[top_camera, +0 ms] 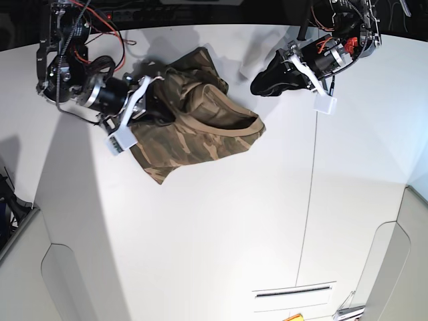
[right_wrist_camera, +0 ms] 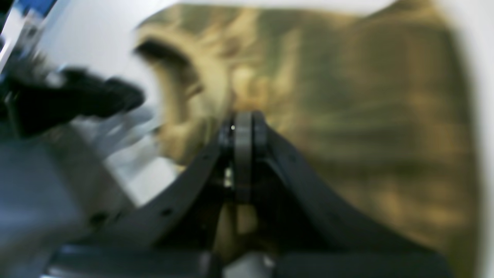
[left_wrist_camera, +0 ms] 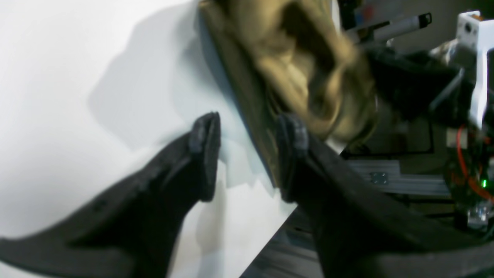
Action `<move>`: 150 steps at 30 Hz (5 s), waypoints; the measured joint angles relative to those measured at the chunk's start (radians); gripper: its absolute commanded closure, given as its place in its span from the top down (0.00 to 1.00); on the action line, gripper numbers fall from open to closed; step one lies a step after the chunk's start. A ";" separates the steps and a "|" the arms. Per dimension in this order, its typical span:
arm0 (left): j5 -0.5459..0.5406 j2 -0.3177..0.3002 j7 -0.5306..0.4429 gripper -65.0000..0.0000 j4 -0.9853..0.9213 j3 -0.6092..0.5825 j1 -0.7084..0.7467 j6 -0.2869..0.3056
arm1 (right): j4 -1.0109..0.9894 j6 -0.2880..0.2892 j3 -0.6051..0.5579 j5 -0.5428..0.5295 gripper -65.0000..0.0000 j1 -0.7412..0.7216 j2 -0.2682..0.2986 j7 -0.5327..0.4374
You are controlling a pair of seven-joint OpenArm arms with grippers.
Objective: Fold the T-shirt properly
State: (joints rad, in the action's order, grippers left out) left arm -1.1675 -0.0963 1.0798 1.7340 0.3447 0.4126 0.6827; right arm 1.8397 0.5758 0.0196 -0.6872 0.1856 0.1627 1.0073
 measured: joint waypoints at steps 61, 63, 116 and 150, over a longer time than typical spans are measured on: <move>0.471 0.141 -0.206 0.49 0.198 -0.461 0.069 -0.035 | 0.077 -0.033 0.203 0.048 0.28 -0.011 0.012 0.000; 0.475 0.141 -0.206 0.49 0.198 -0.461 0.069 -0.051 | 0.077 -0.033 0.203 0.048 0.28 -0.011 0.012 0.004; 0.509 0.117 -0.134 0.27 0.358 -0.460 0.203 0.000 | -0.398 0.016 0.037 0.078 0.00 -0.205 0.011 -0.151; 0.414 0.066 -0.168 0.37 0.358 -0.126 0.119 -0.001 | -0.116 0.020 -0.185 -0.166 0.00 -0.043 0.020 0.109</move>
State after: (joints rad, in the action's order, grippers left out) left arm -0.7532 -0.0303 0.9119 2.0918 0.2184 0.5320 0.6819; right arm 1.7233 0.5957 -0.1658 -0.8536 0.1425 0.1829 1.1160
